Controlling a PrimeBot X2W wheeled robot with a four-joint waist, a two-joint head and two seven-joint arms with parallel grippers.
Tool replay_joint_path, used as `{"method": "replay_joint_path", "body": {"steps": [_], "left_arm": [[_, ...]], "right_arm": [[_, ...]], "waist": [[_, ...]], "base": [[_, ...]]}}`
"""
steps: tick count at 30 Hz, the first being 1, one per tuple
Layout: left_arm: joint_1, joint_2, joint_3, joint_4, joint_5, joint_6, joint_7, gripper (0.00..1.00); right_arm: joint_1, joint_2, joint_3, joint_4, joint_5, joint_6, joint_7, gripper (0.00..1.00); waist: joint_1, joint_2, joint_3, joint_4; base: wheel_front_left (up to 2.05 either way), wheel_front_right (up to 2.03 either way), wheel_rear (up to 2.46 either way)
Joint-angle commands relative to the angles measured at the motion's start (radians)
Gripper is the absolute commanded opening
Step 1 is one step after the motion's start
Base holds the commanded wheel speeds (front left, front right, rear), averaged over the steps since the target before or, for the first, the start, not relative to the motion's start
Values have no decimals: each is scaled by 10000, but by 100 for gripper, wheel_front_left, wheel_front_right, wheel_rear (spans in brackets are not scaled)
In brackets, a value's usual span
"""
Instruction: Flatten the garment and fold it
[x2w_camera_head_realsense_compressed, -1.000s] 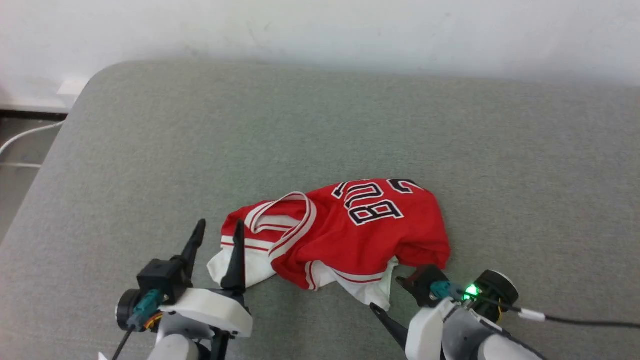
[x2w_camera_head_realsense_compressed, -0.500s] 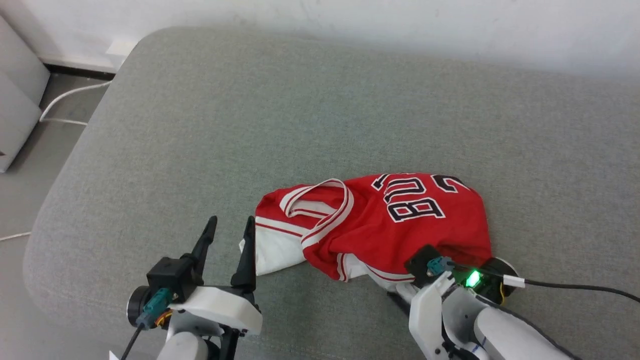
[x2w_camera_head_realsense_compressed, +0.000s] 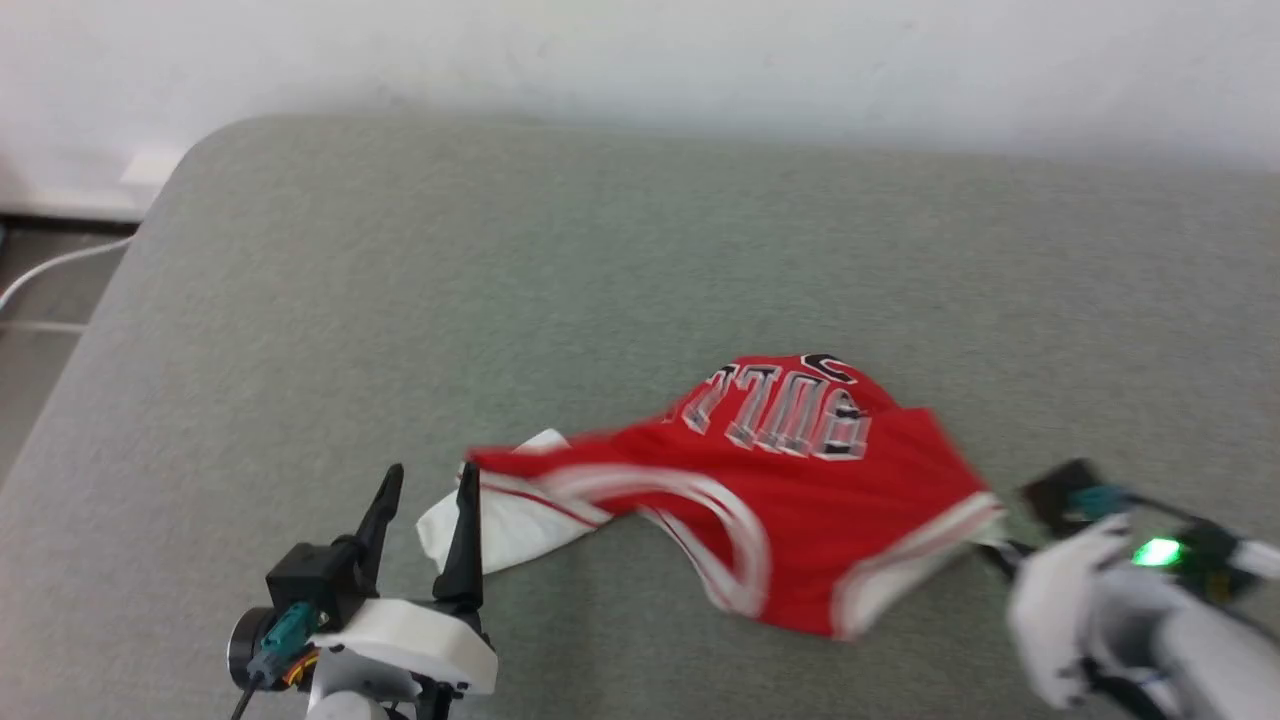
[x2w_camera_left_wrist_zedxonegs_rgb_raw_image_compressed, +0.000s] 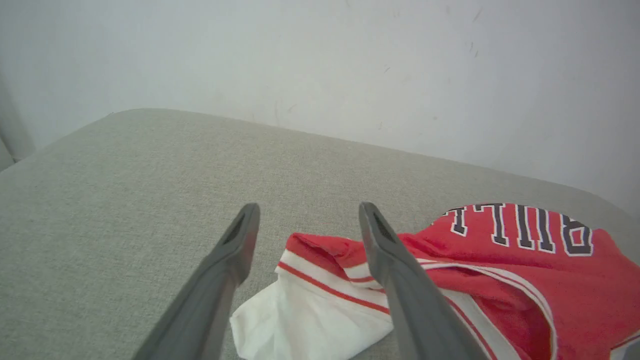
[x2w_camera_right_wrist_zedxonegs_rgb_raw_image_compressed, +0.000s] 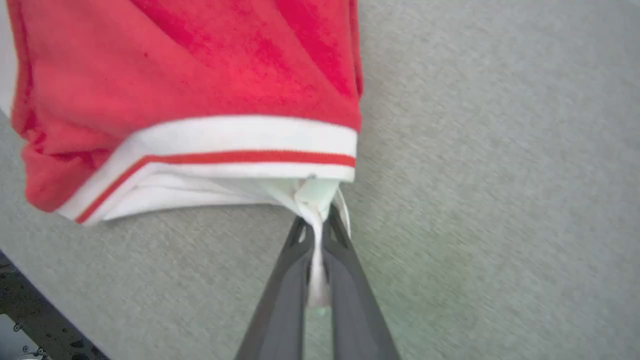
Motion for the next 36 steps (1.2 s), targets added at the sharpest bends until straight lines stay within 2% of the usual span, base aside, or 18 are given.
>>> {"method": "replay_joint_path", "body": {"steps": [1, 4, 7, 12, 13, 19, 23, 27, 31, 36], "left_arm": [[141, -62, 66, -15, 97, -65, -47, 100], [263, -101, 159, -25, 164, -129, -47, 100], [278, -140, 177, 34, 248, -214, -47, 100], [174, -218, 107, 191, 341, -338, -47, 100], [155, -233, 82, 235, 347, -361, -47, 100], [110, -302, -7, 357, 377, -438, -47, 100], [59, -329, -175, 466, 437, -514, -47, 100], [-48, -363, -302, 496, 414, -543, -47, 100], [-264, -397, -493, 463, 384, -549, -47, 100], [-526, -428, -731, 490, 281, -543, -47, 100]], "right_arm": [[339, -256, -432, -202, 74, -23, 249, 0], [1177, -690, -1794, -819, 174, -23, 1230, 0], [2039, -796, -3136, -1368, 202, -23, 2126, 0], [2971, -375, -4631, -1928, -540, -23, 2778, 0], [3029, -243, -4812, -2036, -815, -23, 2628, 100], [2915, 616, -4978, -2905, -1308, -23, 2107, 100], [2467, 636, -4679, -3968, -1248, -23, 2471, 100], [1734, 627, -4039, -4571, -1019, -23, 3366, 100], [886, 412, -3149, -4162, -797, -23, 4318, 100], [-218, 44, -2085, -2821, -848, -23, 4680, 100]], "waist": [[0, 0, -524, -709], [0, 0, -659, -1070], [0, 0, -682, -1323], [0, 0, -645, -1483], [0, 0, -637, -1486], [0, 0, -578, -1379], [0, 0, -500, -1063], [0, 0, -273, -613], [0, 0, 116, -2], [0, 0, 540, 748]], "base": [[0, 0, 0], [0, 0, 0], [0, 0, 0], [0, 0, 0], [0, 0, 0], [0, 0, 0], [0, 0, 0], [0, 0, 0], [0, 0, 0], [0, 0, 0]]}}
